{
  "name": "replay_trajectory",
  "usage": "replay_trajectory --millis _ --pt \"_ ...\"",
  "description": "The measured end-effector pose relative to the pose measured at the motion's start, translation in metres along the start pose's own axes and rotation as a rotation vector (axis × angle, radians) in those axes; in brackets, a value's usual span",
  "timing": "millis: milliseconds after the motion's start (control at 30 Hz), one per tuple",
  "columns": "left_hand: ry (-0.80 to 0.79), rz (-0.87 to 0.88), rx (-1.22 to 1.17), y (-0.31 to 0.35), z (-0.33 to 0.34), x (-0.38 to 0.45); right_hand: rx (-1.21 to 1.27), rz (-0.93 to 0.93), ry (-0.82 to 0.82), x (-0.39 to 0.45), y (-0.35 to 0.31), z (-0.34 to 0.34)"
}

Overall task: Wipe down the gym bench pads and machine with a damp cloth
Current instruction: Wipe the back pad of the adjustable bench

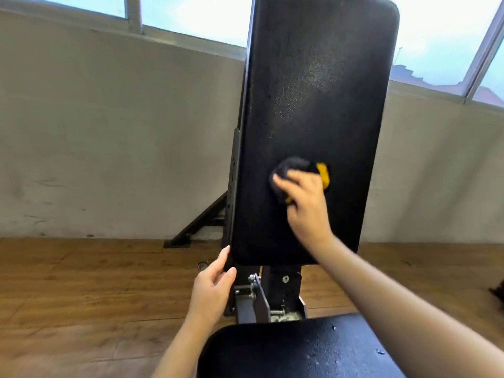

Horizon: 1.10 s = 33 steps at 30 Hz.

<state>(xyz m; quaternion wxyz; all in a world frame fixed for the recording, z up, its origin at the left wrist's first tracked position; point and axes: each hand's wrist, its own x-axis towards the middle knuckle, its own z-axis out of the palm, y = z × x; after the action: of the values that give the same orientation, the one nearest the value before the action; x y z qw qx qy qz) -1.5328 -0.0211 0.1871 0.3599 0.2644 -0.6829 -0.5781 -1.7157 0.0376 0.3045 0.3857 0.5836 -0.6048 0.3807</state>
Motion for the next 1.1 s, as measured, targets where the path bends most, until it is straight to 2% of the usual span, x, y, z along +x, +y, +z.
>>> replay_trajectory --millis 100,167,233,333,367,400,467,533,633,767,833,933,1000,1033,1100 --pt "-0.002 0.011 -0.01 0.001 0.001 -0.002 -0.053 -0.051 -0.286 -0.08 -0.01 -0.006" --pt "0.002 0.016 -0.005 0.002 0.001 -0.003 -0.055 -0.144 -0.409 -0.089 -0.009 -0.018" --pt "-0.002 0.013 -0.02 0.002 0.0 -0.004 -0.013 -0.15 -0.318 -0.052 -0.008 -0.03" --pt "-0.018 -0.006 -0.035 0.002 -0.001 -0.003 -0.001 -0.023 0.095 0.053 -0.006 -0.048" --pt "-0.02 -0.006 -0.024 0.002 -0.002 -0.003 -0.033 -0.011 0.176 0.09 -0.003 -0.052" --pt "-0.019 -0.004 -0.013 0.003 -0.002 -0.002 -0.069 0.001 0.192 0.125 0.001 -0.053" --pt "-0.015 0.009 0.002 0.003 -0.002 0.0 -0.147 0.058 0.091 0.173 0.007 -0.045" --pt "-0.021 0.042 0.021 0.001 0.0 0.001 -0.181 0.093 0.024 0.186 0.01 -0.028" --pt "-0.021 0.079 0.018 0.002 0.007 0.002 -0.143 0.105 0.085 0.159 0.007 -0.012" --pt "-0.008 0.107 0.009 0.007 0.017 0.001 -0.114 -0.012 0.066 0.081 0.003 -0.005" --pt "0.011 0.118 0.03 0.008 0.019 0.0 -0.066 -0.034 -0.031 0.02 -0.003 -0.001" --pt "0.011 0.112 0.041 0.008 0.018 0.0 -0.066 -0.049 -0.282 -0.077 -0.011 -0.006" --pt "-0.003 0.109 0.057 0.008 0.015 0.0 -0.044 -0.088 -0.412 -0.099 -0.011 -0.017" --pt "-0.009 0.106 0.065 0.007 0.013 0.001 -0.016 -0.1 -0.429 -0.093 -0.01 -0.023" --pt "-0.026 0.104 0.074 0.007 0.009 0.001 0.02 -0.07 -0.351 -0.056 -0.01 -0.034"
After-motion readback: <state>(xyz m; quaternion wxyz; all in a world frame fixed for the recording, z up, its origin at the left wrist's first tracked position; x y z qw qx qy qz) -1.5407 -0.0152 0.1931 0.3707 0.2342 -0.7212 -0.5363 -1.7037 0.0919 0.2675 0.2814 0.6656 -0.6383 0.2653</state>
